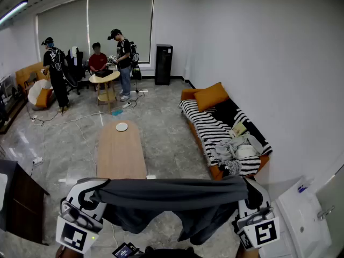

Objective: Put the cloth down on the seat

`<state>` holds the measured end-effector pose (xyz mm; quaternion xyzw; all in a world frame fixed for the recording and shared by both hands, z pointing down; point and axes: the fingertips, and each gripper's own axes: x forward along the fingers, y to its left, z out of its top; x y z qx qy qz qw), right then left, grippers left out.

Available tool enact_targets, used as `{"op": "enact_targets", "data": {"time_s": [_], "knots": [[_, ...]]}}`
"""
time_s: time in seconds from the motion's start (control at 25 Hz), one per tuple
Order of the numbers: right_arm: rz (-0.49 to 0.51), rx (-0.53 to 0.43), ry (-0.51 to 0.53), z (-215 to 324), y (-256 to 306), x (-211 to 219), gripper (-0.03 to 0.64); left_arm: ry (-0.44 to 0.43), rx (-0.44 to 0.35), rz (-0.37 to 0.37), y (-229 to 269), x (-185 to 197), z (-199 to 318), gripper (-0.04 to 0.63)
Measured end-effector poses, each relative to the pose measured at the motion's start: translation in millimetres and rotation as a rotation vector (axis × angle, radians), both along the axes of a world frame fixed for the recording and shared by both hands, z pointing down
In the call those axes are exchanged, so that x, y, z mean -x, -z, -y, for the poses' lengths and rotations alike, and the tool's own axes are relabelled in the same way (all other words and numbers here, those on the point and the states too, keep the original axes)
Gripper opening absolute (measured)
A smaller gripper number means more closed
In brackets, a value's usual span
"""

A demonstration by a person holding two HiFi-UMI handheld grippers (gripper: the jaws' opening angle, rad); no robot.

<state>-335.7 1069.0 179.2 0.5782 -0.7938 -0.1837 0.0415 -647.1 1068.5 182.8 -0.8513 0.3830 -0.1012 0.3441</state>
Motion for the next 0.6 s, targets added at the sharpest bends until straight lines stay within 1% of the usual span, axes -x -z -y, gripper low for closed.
{"op": "enact_targets", "data": {"time_s": [0.4, 0.48, 0.6], "knots": [[0.005, 0.004, -0.018, -1.9, -4.7, 2.5, 0.051, -0.016, 0.023, -0.026, -5.9, 2.9, 3.7, 0.008], [0.009, 0.006, -0.023, -1.7, -5.1, 0.5, 0.051, -0.020, 0.035, -0.049, -5.7, 1.1, 7.1, 0.008], [0.020, 0.011, -0.029, 1.9, -8.2, -6.6, 0.051, -0.036, 0.073, -0.114, -6.6, -6.6, 17.3, 0.008]]}}
